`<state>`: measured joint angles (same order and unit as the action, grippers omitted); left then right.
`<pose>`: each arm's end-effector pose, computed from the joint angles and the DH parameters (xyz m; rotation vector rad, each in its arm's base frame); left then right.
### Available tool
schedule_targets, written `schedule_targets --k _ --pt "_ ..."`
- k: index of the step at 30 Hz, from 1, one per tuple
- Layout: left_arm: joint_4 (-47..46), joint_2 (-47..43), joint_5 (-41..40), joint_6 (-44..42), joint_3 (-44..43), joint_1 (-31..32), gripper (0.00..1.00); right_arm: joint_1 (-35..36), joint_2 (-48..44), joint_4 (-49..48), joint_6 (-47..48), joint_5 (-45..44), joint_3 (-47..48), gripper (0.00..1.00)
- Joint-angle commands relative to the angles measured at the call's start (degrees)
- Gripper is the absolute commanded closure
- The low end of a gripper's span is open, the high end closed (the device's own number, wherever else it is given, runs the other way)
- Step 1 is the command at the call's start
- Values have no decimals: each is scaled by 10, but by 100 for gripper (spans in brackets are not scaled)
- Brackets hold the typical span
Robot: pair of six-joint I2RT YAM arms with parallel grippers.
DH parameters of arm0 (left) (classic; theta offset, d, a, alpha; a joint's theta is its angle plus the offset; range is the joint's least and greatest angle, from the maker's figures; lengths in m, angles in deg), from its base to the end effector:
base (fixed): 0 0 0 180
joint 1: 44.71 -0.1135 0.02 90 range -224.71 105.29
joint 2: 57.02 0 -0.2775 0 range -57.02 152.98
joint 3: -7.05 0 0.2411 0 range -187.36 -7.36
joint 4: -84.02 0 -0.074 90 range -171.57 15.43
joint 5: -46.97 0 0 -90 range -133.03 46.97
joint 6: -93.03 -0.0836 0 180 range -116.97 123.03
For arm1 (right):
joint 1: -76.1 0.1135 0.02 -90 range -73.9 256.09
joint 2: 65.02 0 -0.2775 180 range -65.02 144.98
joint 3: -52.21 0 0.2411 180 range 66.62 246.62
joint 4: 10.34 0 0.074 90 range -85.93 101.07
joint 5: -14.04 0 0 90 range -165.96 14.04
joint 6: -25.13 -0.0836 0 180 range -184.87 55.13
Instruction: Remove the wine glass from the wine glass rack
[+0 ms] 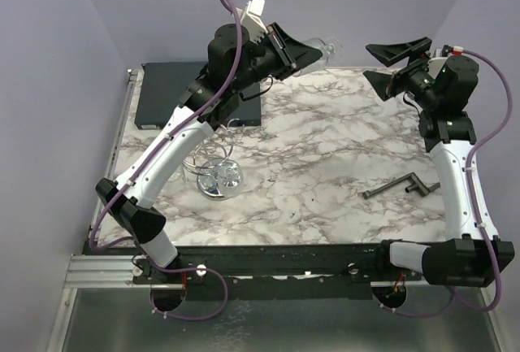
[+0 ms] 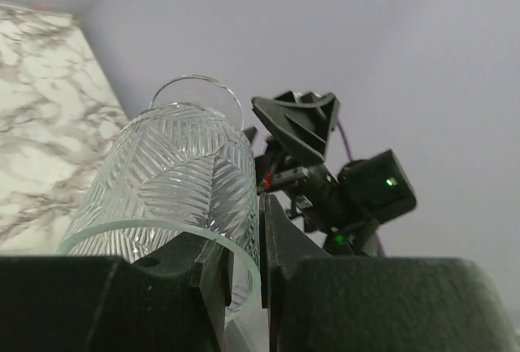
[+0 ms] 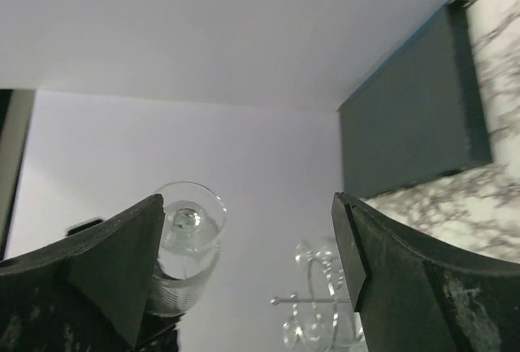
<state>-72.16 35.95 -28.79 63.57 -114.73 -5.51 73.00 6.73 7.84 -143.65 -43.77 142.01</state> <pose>0.2970 -0.2688 0.5203 -0.0866 1.7036 -1.5461 0.3090 0.0279 0.4514 0.7479 1.6127 1.4349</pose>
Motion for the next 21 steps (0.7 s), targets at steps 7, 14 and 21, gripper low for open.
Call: schedule_targets --k 7,14,21 --pt "332 167 -179 -213 -251 63 100 -5 -65 257 232 -169 57 3" --pt "409 288 -244 -248 -350 75 100 -5 -98 294 266 -207 57 2" --pt "424 377 -261 -253 -377 74 100 -5 -118 306 276 -211 64 2"
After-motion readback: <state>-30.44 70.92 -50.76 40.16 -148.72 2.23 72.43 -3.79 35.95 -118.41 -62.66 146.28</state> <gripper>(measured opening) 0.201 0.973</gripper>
